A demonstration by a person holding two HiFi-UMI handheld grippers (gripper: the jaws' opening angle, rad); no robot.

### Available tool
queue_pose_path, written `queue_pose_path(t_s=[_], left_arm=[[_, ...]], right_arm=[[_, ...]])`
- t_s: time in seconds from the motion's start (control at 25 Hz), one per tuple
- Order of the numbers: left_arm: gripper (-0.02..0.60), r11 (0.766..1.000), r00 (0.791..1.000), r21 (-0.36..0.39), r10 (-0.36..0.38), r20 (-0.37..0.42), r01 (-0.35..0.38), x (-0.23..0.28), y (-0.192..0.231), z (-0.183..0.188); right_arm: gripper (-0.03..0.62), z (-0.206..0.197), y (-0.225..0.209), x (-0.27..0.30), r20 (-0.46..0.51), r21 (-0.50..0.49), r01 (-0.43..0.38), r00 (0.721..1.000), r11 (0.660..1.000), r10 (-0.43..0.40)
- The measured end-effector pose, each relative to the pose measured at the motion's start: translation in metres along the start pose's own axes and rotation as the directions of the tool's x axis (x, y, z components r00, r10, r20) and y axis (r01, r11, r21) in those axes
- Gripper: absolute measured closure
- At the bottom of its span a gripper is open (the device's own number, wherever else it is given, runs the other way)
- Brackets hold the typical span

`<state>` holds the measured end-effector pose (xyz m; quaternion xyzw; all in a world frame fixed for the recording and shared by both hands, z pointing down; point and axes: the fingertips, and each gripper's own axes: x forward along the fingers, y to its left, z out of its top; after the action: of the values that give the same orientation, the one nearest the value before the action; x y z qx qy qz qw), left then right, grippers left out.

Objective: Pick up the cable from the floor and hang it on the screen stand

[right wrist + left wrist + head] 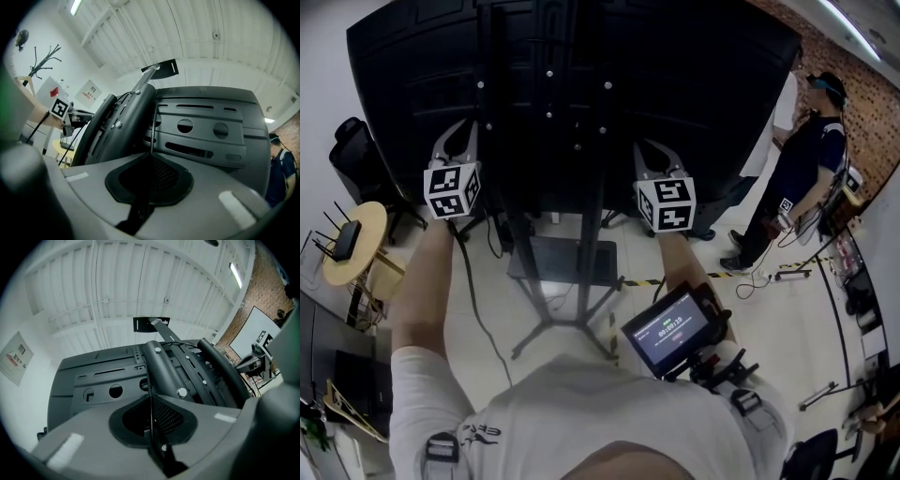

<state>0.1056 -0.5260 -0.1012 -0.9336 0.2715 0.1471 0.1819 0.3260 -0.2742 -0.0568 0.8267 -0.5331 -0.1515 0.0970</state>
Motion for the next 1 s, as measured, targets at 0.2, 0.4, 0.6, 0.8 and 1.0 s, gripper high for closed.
queue_pose_path(t_s=[0.2, 0.4, 0.6, 0.8, 1.0], left_arm=[[0.559, 1.000, 1.000, -0.006, 0.012, -0.008, -0.012, -0.002, 0.001, -0.004], [0.558, 1.000, 1.000, -0.014, 0.021, -0.011, -0.021, -0.004, 0.004, -0.005], [0.558, 0.999, 1.000, -0.031, 0.023, 0.006, -0.023, -0.008, 0.000, -0.007], [0.558, 0.998, 1.000, -0.056, 0.003, -0.031, -0.005, -0.030, -0.005, -0.032], [0.549, 0.996, 1.000, -0.090, -0.023, -0.021, 0.021, -0.050, -0.006, -0.041]], right_arm=[[0.566, -0.003, 0.002, 0.000, 0.005, 0.003, -0.009, 1.000, 1.000, 0.009], [0.566, -0.005, 0.005, 0.002, 0.005, 0.010, -0.019, 1.000, 1.000, 0.019], [0.562, -0.004, 0.004, 0.001, 0.013, 0.008, -0.015, 1.000, 1.000, 0.015], [0.543, -0.008, 0.008, -0.011, 0.004, 0.001, -0.004, 1.000, 1.000, 0.004], [0.533, -0.018, 0.019, -0.017, -0.037, 0.003, 0.015, 0.999, 1.000, -0.015]])
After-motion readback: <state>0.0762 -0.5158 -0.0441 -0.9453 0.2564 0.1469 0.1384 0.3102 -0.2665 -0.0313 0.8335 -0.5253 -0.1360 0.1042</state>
